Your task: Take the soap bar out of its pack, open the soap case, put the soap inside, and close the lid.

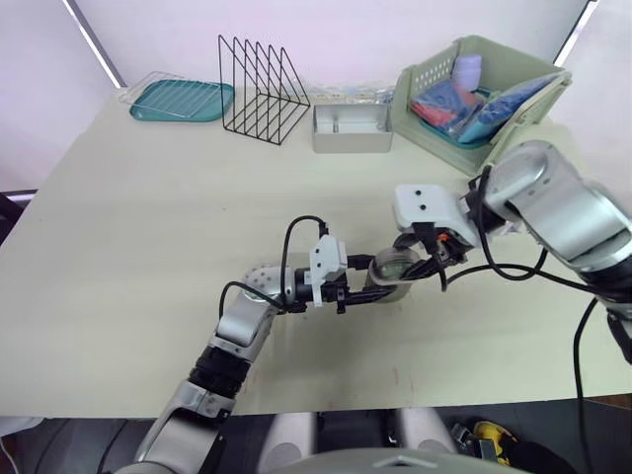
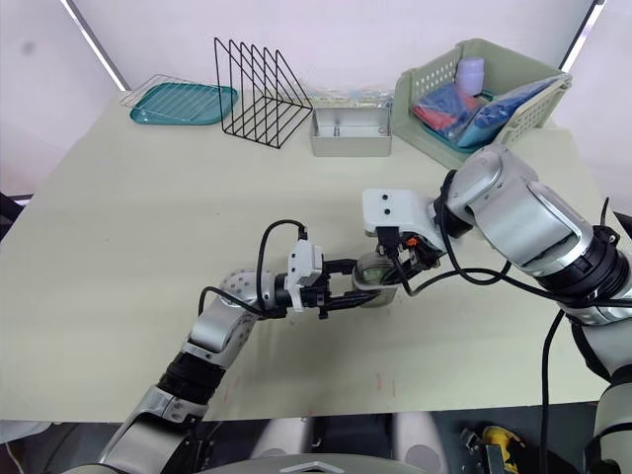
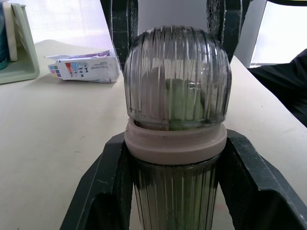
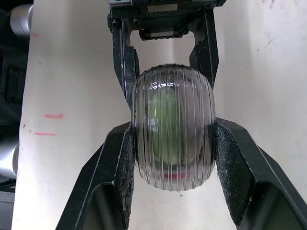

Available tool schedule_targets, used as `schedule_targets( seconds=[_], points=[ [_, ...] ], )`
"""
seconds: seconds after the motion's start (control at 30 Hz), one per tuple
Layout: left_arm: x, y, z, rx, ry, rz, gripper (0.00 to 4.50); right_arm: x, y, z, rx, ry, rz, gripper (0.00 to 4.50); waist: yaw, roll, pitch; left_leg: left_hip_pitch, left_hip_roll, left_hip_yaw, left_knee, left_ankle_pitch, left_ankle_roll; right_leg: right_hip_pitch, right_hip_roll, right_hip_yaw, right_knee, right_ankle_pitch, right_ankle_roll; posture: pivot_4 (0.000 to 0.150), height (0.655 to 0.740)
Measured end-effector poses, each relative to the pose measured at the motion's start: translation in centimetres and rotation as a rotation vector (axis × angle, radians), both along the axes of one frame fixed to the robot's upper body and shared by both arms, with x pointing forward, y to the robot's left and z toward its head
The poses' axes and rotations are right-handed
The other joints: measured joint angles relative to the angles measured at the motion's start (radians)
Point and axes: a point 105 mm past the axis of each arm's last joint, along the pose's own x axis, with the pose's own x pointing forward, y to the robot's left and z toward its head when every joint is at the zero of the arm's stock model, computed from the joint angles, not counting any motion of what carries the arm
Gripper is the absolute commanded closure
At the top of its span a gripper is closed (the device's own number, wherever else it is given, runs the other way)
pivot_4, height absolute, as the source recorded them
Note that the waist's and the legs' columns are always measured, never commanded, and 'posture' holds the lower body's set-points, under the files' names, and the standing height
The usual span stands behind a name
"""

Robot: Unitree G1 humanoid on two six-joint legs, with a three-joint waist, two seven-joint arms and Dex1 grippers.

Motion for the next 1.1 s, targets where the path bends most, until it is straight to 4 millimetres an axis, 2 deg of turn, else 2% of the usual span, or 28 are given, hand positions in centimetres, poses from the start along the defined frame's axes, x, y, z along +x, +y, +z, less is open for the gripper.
schedule_targets(
  seconds=[0.17,0.33,0.87,1.1],
  points=[
    [0.0,0.1,-0.4,0.005,0.017,0.010,2.59,0.2,0.3,-0.4,-0.025,0.011,-0.015,2.72,-0.002,-0.002,-0.003,0.019,0.001,0.000,-0.012,0.000,0.000,0.018,0.000,-0.001,-0.010,0.000,0.000,0.150,0.7400],
    [0.0,0.1,-0.6,0.011,0.023,0.014,2.59,0.2,0.3,-0.7,-0.049,0.018,-0.025,2.72,-0.003,-0.003,-0.005,0.028,0.001,0.000,-0.015,0.000,0.000,0.026,0.000,0.000,-0.013,-0.001,0.000,0.150,0.7400],
    [0.2,0.4,-1.2,0.027,0.042,0.030,2.59,0.6,0.9,-1.5,-0.098,-0.003,-0.003,2.72,-0.020,-0.007,-0.028,0.031,0.002,-0.006,-0.019,0.000,0.000,0.028,0.000,-0.002,-0.014,-0.003,0.002,0.150,0.7400],
    [0.3,0.9,-1.2,0.027,0.043,0.041,2.59,0.8,1.2,-1.4,0.037,0.010,0.009,2.72,-0.026,-0.007,-0.028,0.031,0.003,-0.005,-0.020,0.000,0.000,0.027,0.001,-0.002,-0.014,-0.002,-0.001,0.150,0.7400]
  ],
)
